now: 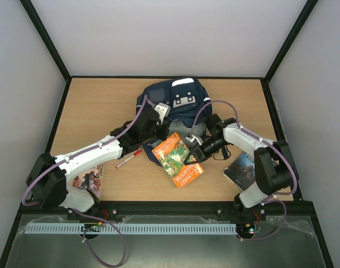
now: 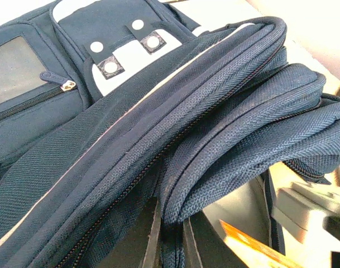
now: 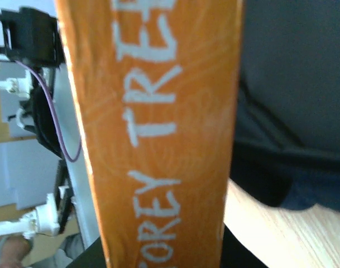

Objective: Pack the student bag
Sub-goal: Place the book in the student bag.

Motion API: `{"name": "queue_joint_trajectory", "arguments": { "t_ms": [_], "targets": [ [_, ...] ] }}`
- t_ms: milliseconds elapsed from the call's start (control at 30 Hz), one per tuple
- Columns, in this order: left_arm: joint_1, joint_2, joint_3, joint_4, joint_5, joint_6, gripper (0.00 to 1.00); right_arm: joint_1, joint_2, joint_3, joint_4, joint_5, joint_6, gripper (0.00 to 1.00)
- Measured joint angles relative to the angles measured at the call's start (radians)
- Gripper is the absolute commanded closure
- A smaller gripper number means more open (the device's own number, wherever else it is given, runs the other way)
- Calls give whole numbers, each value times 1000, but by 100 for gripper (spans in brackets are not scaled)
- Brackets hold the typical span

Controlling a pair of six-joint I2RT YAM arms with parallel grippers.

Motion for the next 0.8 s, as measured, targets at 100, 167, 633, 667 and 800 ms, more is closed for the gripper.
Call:
{"name": "queue_joint_trajectory", "arguments": {
  "t_ms": [100,167,633,667,800],
  "targets": [
    [-23,-1,-6,6,-35,-1,98,-15,95,53,7,-48,25,99],
    [-34,-1,-6,6,-61,-3,98,-34,144,74,11,-82,27,99],
    [-105,7,43,-51,-145,0,98,-141,242,35,126,-186,171,99],
    [-108,14,55,-62,-151,6,98,-141,262,45,126,-201,173,99],
    [-113,35,80,-80,-166,32,98,-141,336,96,129,-249,170,99]
  ]
}}
